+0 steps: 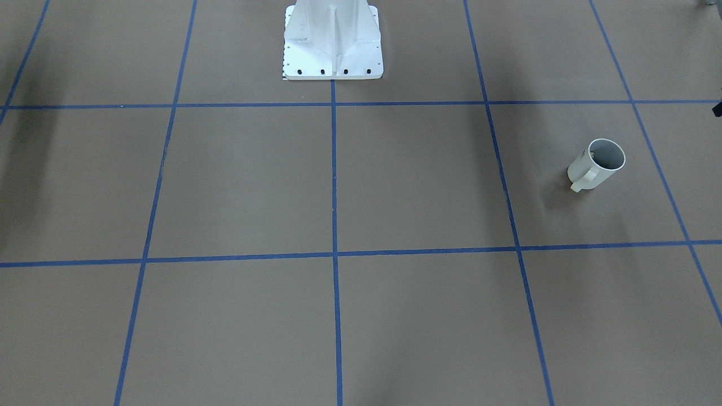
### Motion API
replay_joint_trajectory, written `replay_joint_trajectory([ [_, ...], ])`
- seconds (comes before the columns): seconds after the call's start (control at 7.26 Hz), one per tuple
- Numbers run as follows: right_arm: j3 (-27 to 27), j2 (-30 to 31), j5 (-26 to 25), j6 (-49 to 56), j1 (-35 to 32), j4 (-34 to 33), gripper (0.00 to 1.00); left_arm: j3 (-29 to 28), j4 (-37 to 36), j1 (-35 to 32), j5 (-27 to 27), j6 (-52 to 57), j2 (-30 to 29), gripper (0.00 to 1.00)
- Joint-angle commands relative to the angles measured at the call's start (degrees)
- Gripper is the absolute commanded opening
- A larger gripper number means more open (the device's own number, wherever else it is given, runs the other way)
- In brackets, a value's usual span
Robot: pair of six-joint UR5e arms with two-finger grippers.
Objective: Left arm hands cup to right arm to dump lemon
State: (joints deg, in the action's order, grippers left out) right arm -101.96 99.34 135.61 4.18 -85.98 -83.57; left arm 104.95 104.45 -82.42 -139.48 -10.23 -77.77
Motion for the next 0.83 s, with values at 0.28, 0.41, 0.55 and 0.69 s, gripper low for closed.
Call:
replay_joint_trajectory([
  [0.28, 0.1, -0.9, 0.3, -0.1, 0.1, 0.0, 1.00, -1.4, 7.7, 17.3, 8.7, -19.5, -2.9, 1.00],
  [0.41, 0.2, -1.0, 0.2, -0.1, 0.3, 0.0, 1.00, -3.4, 7.7, 18.9, 8.7, -19.6, -5.0, 1.00],
  [0.55, 0.2, -1.0, 0.2, -0.2, 0.4, 0.0, 1.00, -6.9, 7.7, 20.7, 8.8, -19.7, -7.6, 1.00],
  [0.69, 0.2, -1.0, 0.2, -0.2, 0.4, 0.0, 1.00, -8.4, 7.8, 20.9, 8.8, -19.6, -8.3, 1.00],
])
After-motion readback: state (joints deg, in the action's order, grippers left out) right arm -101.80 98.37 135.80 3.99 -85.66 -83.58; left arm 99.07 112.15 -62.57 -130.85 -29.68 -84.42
